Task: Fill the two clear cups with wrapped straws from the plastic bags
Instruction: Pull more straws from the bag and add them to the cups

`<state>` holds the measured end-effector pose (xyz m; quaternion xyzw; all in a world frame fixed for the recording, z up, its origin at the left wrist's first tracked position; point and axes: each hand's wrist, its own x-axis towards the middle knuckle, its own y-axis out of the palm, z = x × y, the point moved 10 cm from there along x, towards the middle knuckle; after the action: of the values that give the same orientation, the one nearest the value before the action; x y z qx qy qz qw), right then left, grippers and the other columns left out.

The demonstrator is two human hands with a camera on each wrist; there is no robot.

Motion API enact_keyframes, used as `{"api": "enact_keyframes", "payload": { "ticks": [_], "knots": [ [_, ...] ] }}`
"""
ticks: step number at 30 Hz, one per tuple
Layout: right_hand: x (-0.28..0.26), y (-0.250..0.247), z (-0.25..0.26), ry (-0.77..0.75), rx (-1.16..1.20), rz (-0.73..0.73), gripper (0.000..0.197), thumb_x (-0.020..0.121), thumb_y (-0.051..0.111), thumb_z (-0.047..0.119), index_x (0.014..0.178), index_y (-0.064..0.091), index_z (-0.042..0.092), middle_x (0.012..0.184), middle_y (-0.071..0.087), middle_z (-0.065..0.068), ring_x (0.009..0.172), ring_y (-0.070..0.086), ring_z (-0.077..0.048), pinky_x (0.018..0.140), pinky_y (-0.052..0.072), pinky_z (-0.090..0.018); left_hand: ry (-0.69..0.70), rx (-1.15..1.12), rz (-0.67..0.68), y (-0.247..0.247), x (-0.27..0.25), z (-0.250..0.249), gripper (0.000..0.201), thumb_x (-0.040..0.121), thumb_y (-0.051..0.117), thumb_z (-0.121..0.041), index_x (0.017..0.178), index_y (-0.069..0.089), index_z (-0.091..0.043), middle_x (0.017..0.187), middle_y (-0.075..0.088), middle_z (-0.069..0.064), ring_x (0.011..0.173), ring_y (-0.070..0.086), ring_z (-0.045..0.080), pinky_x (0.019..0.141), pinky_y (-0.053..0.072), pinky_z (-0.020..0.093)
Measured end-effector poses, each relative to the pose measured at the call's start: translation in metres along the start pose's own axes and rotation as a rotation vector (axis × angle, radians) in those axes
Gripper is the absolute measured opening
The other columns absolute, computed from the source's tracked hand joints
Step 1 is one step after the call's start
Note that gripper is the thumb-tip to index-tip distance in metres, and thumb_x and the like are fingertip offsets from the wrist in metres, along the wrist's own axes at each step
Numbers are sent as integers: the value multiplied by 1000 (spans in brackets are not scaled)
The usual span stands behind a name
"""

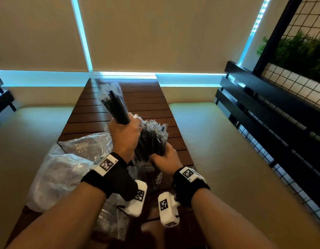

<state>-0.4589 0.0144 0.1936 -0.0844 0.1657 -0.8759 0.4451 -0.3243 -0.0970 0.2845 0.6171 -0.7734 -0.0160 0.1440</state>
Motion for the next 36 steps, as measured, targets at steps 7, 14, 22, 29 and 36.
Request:
{"api": "enact_keyframes", "payload": {
  "ticks": [7, 14, 22, 29, 36],
  "knots": [
    [0, 5, 1, -1, 24, 21, 37, 66, 57, 30, 102, 63, 25, 98, 72, -2, 90, 67, -16, 72, 52, -27, 5, 302, 285, 13, -34, 50, 28, 73, 73, -34, 58, 55, -19, 58, 60, 1, 58, 61, 27, 67, 58, 54],
    [-8, -6, 14, -122, -82, -66, 45, 83, 61, -1, 127, 60, 13, 96, 61, 9, 85, 56, -3, 60, 36, 5, 254, 577, 391, 21, -37, 9, 54, 69, 89, -31, 107, 51, -27, 113, 55, 3, 106, 58, 20, 92, 52, 36],
    [-4, -2, 11, -109, -110, -88, 44, 83, 58, -1, 123, 60, 16, 89, 59, 17, 87, 54, -7, 58, 37, 1, 564, 609, 440, 47, -23, -77, 88, 78, 81, -45, 149, 35, -21, 123, 61, -1, 103, 59, 9, 85, 48, 19],
    [0, -2, 3, -89, -70, -120, 38, 85, 61, 3, 122, 61, 12, 84, 60, 18, 82, 59, -9, 54, 40, 0, 747, 929, 740, 65, -58, -13, 38, 102, 43, -23, 131, 64, -10, 139, 60, 10, 134, 52, 24, 118, 34, 42],
    [0, -3, 4, -65, -55, -112, 42, 88, 62, 6, 129, 59, 15, 88, 61, 14, 80, 61, -5, 52, 39, 1, 774, 1037, 736, 62, -57, -10, 68, 101, 18, -47, 158, 20, -11, 166, 16, 4, 155, 8, 17, 126, 4, 41]
  ]
}}
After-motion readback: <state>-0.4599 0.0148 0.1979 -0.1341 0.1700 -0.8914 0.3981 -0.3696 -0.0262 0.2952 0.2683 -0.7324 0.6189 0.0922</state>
